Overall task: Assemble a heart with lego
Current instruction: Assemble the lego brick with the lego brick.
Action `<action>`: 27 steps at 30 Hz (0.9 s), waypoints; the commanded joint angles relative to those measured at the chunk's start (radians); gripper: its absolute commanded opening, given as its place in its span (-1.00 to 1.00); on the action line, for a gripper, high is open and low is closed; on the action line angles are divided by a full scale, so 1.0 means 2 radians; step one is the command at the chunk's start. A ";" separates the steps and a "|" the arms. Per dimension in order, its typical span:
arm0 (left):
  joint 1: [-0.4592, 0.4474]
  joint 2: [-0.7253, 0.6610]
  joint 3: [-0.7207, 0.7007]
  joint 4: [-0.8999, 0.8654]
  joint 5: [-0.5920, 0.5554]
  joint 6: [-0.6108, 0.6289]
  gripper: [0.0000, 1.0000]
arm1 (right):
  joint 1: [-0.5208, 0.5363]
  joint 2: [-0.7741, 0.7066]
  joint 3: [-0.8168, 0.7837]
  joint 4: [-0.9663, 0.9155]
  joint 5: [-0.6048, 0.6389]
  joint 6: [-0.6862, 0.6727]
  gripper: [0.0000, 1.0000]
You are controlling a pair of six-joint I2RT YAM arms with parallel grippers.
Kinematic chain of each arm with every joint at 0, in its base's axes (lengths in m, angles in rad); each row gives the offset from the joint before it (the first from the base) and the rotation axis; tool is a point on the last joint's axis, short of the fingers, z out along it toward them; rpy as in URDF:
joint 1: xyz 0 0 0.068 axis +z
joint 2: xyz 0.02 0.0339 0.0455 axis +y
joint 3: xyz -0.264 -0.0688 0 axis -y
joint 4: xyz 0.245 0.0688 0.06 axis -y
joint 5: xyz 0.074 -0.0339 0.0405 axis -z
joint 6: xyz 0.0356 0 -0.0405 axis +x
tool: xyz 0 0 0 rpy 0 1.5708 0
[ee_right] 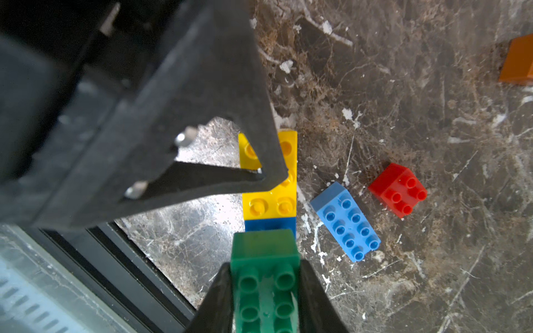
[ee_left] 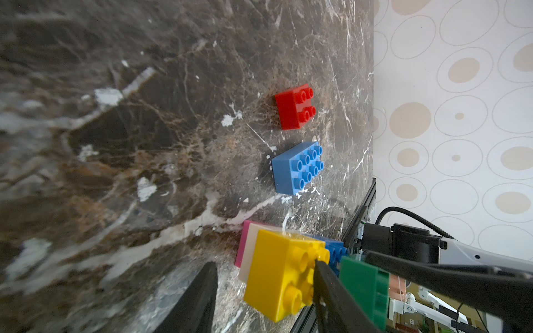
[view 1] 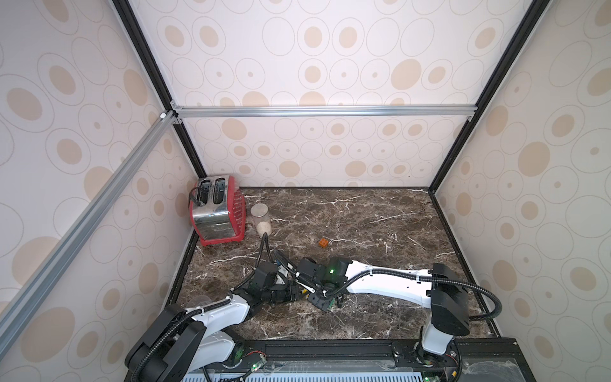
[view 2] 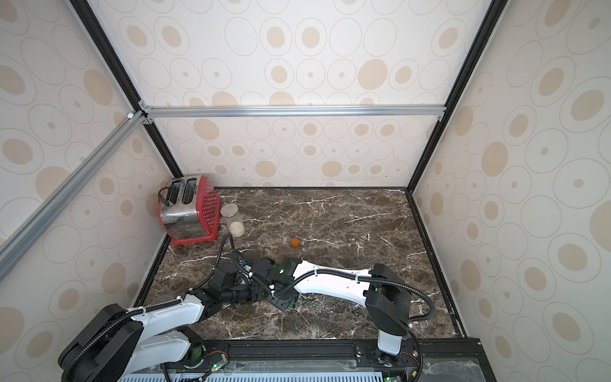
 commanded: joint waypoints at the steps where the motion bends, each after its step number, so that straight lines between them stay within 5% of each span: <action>1: -0.005 0.006 0.000 0.010 0.001 -0.001 0.07 | -0.004 0.011 -0.008 -0.014 -0.004 0.008 -0.64; 27: -0.006 0.006 -0.005 0.011 -0.001 -0.001 0.07 | -0.014 0.045 0.004 -0.023 -0.013 0.029 -0.64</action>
